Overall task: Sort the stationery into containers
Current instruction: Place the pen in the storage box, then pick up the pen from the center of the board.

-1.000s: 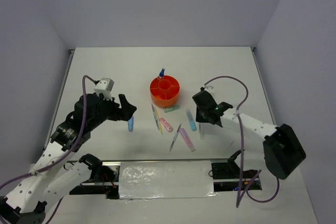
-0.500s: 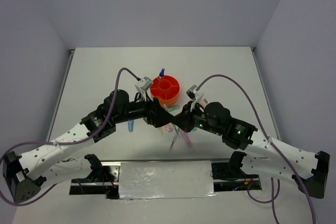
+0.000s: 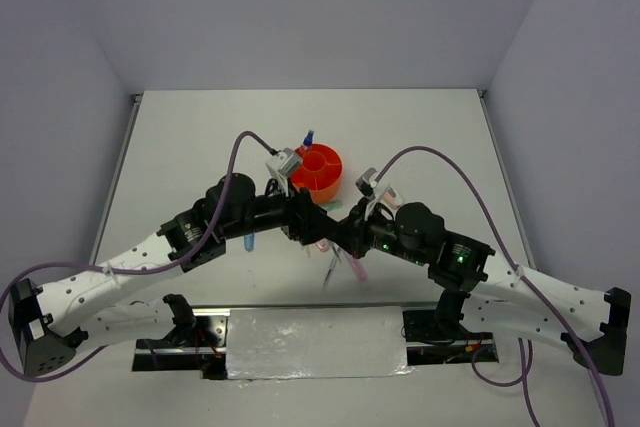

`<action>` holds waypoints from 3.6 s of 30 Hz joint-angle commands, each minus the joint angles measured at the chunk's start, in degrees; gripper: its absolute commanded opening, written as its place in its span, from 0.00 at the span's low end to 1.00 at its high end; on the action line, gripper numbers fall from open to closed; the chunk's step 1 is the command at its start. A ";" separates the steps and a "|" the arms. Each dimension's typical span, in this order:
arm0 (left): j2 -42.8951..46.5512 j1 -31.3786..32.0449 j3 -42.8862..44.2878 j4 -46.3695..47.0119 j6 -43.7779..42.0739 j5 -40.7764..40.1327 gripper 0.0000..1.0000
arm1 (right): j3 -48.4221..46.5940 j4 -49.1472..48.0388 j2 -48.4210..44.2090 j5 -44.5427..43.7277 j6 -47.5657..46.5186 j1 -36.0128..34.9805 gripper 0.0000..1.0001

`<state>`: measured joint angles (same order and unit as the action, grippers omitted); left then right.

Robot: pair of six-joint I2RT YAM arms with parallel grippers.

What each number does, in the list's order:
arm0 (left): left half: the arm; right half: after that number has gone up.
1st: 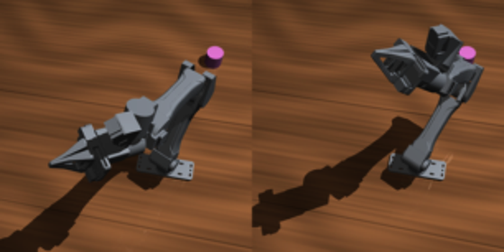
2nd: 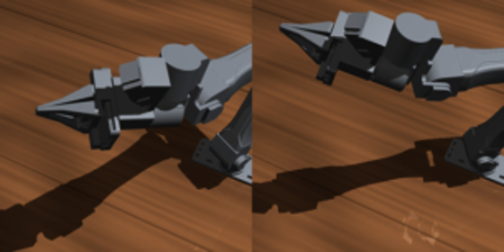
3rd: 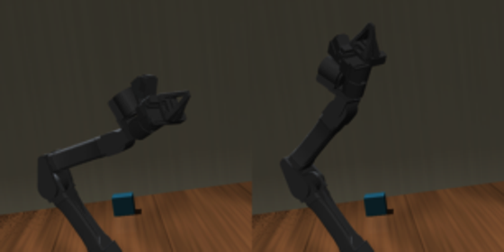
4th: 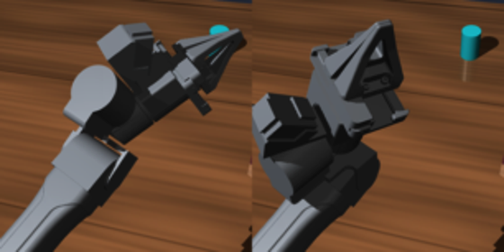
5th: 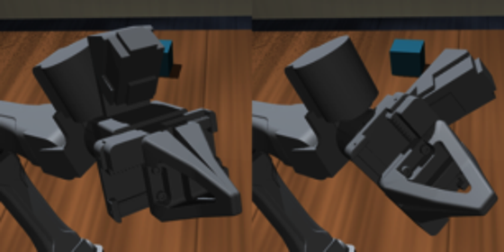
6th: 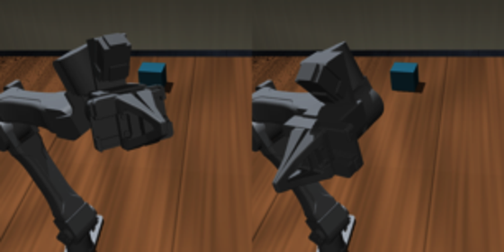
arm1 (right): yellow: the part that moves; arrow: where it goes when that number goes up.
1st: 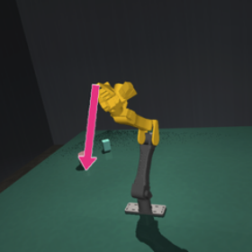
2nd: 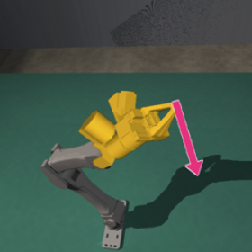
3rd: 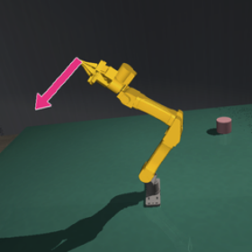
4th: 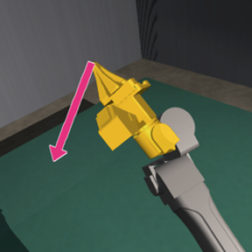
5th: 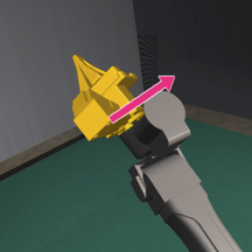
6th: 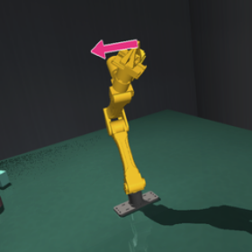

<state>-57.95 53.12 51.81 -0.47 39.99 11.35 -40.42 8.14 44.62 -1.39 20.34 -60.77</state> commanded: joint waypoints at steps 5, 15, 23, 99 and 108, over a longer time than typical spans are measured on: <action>1.53 -0.21 2.06 -3.04 -2.11 -5.73 0.55 | 0.52 -2.52 -2.96 -3.80 -1.27 -0.40 0.00; -1.72 -0.21 4.96 -1.64 -4.74 -5.82 0.02 | 1.22 -2.52 -3.57 -2.13 -2.32 -0.49 0.01; -3.13 -0.21 9.53 -3.05 -11.50 -14.59 0.00 | 4.74 -3.14 -8.67 -8.18 -2.59 -0.40 0.73; 10.21 -15.51 17.02 -41.10 -14.75 -32.98 0.99 | -16.24 38.84 40.25 -40.71 57.95 -12.62 0.42; 20.25 -15.51 3.57 -35.66 -17.40 -28.23 0.99 | -29.90 51.99 58.30 -39.67 66.95 -14.46 0.39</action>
<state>-37.43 37.63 58.30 -39.20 24.29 -19.35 -69.65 54.41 103.22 -39.46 82.81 -74.65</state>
